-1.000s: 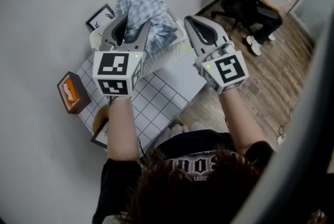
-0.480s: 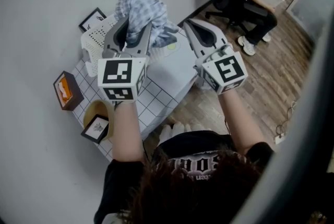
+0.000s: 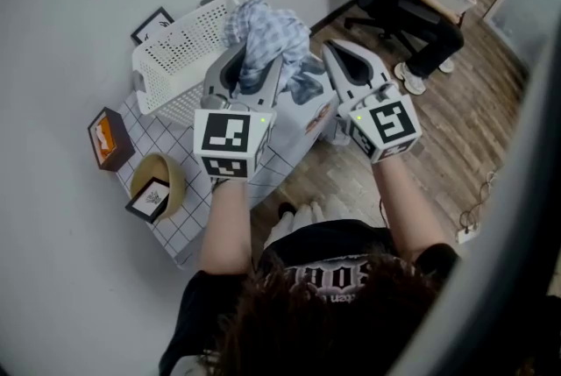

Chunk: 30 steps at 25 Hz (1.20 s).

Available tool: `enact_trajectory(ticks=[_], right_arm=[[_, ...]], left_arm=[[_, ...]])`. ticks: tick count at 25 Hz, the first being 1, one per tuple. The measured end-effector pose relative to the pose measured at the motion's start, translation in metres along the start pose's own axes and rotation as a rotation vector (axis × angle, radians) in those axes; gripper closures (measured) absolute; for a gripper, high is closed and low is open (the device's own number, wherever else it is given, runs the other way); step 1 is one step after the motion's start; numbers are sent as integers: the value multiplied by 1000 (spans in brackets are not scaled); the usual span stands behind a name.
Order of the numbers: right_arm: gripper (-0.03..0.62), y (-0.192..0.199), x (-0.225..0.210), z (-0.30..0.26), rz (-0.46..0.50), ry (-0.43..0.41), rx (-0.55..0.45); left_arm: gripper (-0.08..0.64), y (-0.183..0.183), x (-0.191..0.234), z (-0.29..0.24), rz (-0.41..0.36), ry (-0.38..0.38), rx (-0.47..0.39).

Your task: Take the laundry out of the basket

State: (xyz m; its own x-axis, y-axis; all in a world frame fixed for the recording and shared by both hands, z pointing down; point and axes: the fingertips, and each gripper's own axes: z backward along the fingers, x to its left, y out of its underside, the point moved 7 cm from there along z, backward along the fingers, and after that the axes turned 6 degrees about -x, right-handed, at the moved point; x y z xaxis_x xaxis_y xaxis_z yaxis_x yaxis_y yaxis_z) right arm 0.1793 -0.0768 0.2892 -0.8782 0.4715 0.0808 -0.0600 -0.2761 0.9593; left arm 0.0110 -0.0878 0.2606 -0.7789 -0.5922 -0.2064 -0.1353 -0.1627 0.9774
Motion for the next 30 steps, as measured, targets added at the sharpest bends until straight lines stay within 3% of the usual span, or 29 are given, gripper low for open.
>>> enact_trajectory(ticks=[17, 25, 30], right_arm=[[565, -5, -16, 83, 10, 33, 18], [565, -2, -14, 98, 8, 38, 18], [565, 3, -15, 101, -6, 40, 37]], left_arm=[[382, 49, -93, 21, 90, 22, 53], [382, 62, -108, 31, 125, -3, 55], [382, 65, -113, 35, 103, -21, 41]])
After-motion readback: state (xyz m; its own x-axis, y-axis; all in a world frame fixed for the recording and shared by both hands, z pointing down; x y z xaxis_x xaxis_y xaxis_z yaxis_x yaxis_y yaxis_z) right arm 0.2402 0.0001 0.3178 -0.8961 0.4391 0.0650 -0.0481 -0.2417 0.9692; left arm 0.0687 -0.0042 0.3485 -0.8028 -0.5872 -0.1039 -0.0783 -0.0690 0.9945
